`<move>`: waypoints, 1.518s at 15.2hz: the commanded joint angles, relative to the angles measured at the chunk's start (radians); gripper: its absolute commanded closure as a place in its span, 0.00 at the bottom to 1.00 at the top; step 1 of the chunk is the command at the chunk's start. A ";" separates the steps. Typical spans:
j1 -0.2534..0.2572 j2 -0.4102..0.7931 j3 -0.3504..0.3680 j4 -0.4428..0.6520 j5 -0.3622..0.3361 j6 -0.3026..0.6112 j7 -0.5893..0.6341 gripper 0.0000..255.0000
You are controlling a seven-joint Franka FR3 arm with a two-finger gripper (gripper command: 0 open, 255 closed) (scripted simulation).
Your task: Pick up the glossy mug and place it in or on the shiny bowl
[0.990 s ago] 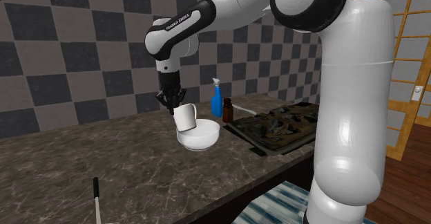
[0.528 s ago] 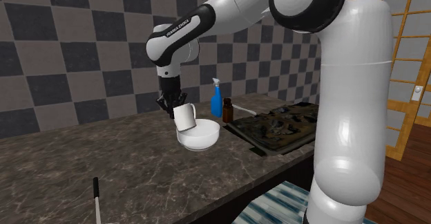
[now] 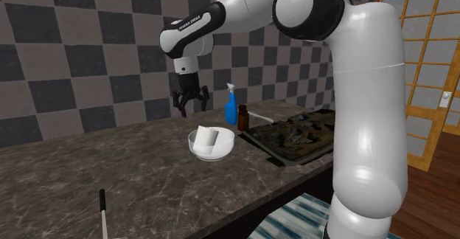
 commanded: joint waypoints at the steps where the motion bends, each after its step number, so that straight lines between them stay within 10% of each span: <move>1: -0.028 0.050 -0.022 0.097 0.007 -0.112 -0.017 0.00; 18: -0.045 0.068 -0.034 0.041 0.009 -0.074 -0.023 0.00; 19: -0.045 0.068 -0.034 0.041 0.009 -0.074 -0.023 1.00; 23: -0.045 0.068 -0.034 0.041 0.009 -0.074 -0.023 1.00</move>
